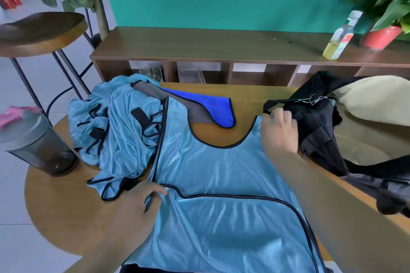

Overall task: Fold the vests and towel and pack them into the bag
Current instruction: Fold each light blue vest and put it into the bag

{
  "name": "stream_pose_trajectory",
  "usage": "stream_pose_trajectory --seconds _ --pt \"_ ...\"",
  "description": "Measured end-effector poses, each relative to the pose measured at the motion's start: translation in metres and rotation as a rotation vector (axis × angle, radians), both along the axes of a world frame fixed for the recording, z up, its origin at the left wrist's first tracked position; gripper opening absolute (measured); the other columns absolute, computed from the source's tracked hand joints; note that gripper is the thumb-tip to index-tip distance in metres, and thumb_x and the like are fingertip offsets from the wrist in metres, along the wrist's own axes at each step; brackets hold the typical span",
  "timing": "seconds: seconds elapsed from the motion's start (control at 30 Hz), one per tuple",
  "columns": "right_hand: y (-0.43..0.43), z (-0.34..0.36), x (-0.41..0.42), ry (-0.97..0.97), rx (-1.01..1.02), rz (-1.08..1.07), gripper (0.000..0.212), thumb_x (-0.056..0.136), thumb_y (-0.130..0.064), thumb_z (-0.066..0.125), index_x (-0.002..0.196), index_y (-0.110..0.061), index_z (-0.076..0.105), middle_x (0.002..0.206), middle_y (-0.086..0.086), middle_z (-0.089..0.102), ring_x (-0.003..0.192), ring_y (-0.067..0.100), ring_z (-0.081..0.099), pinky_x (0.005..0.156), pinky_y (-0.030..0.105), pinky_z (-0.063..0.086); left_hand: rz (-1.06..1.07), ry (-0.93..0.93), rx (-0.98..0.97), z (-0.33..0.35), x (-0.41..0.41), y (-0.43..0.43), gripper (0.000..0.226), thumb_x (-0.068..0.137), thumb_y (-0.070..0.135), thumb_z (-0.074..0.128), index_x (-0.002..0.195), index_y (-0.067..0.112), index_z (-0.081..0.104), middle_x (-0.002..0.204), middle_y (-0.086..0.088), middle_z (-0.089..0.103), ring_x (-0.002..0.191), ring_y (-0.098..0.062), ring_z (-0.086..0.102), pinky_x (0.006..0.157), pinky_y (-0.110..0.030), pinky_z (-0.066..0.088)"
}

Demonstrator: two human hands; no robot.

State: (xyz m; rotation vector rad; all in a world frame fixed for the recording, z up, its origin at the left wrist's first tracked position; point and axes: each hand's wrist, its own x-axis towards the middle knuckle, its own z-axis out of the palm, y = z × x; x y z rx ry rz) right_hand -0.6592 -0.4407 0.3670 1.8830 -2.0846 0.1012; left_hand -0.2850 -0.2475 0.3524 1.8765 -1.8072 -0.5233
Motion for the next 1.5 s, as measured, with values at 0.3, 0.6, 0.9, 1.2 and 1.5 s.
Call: stream_pose_trajectory --seconds 0.3,0.6,0.9,1.2,1.5 --pt "0.021 -0.012 0.003 -0.245 0.374 0.101 0.064 0.111 -0.054 0.02 0.167 -0.023 0.018 0.176 0.007 0.005 0.162 0.024 -0.002 0.131 0.045 0.009 0.016 0.043 -0.027 -0.015 0.007 -0.004 0.019 0.098 0.042 0.049 0.107 0.053 0.063 0.083 0.015 0.071 0.041 -0.016 0.054 0.046 -0.036 0.053" --pt "0.125 -0.004 0.004 -0.603 0.169 0.568 0.012 0.102 -0.042 0.062 0.105 -0.035 0.071 0.093 -0.019 0.06 0.096 0.005 0.051 0.077 0.036 0.053 0.035 0.278 -0.079 -0.002 -0.002 0.002 0.032 0.1 0.007 0.061 0.094 0.037 0.069 0.088 0.011 0.073 0.039 -0.013 0.04 0.048 -0.037 0.045" --pt "0.161 0.003 0.001 -0.529 0.381 0.527 0.034 0.086 -0.067 0.072 0.105 -0.04 0.065 0.089 -0.017 0.056 0.09 0.003 0.052 0.079 0.031 0.051 0.047 0.385 -0.043 0.005 -0.005 0.005 0.035 0.103 0.0 0.054 0.098 0.029 0.073 0.064 0.018 0.063 0.04 -0.01 0.034 0.041 -0.022 0.031" --pt "0.167 0.024 -0.036 -0.622 0.52 0.375 0.019 0.096 -0.04 0.075 0.099 -0.036 0.057 0.092 -0.013 0.062 0.082 0.006 0.06 0.072 0.033 0.051 0.095 0.432 -0.127 0.011 0.001 0.007 0.034 0.107 0.004 0.051 0.101 0.03 0.072 0.048 0.004 0.04 0.042 -0.011 0.027 0.042 -0.024 0.023" --pt "0.158 0.065 -0.04 -1.11 0.081 0.054 0.022 0.108 -0.043 0.054 0.102 -0.025 0.066 0.082 0.002 0.065 0.064 0.021 0.054 0.058 0.033 0.042 0.241 0.509 -0.339 0.063 -0.006 -0.017 0.021 0.108 0.013 0.053 0.121 0.027 0.057 0.092 0.024 0.06 0.076 0.016 0.055 0.067 -0.011 0.04"
